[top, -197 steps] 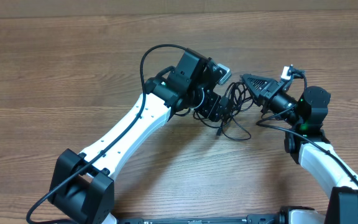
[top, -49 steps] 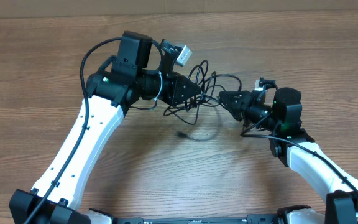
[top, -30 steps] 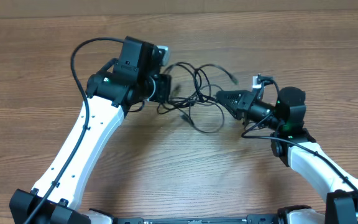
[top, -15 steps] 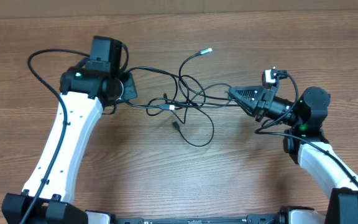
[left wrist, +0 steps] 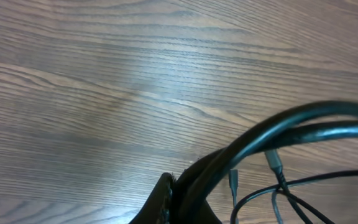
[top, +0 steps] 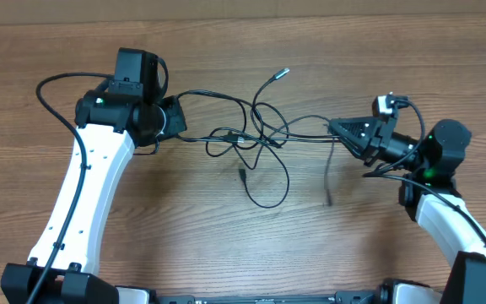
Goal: Untangle cables
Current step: 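Pull the grippers apart, stretching the cable between left and right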
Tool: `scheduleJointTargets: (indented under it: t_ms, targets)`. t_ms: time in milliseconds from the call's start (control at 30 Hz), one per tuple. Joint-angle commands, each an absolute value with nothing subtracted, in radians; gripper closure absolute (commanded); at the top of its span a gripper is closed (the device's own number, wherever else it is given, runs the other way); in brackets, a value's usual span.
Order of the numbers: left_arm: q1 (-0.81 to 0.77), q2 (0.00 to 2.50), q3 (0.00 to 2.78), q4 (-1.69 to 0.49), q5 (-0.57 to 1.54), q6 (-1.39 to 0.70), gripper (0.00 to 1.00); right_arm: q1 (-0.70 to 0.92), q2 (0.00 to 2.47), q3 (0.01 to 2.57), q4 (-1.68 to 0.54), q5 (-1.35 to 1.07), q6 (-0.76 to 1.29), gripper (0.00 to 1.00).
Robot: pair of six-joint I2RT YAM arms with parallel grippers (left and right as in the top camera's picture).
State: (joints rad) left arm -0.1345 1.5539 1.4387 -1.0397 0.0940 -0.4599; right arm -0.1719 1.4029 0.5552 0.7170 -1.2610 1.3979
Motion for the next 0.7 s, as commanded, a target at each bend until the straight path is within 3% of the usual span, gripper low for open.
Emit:
scheduleJointTargets:
  t_ms: [0, 667]
  targets:
    - [-0.014, 1.523, 1.443, -1.043, -0.104, -0.473, 0.96, -0.300, 1.390, 0.562, 0.725, -1.238, 1.380, 0.93]
    - [0.258, 1.523, 1.443, -1.069, -0.055, -0.492, 0.96, -0.498, 1.390, 0.562, 0.724, -1.277, 1.379, 0.93]
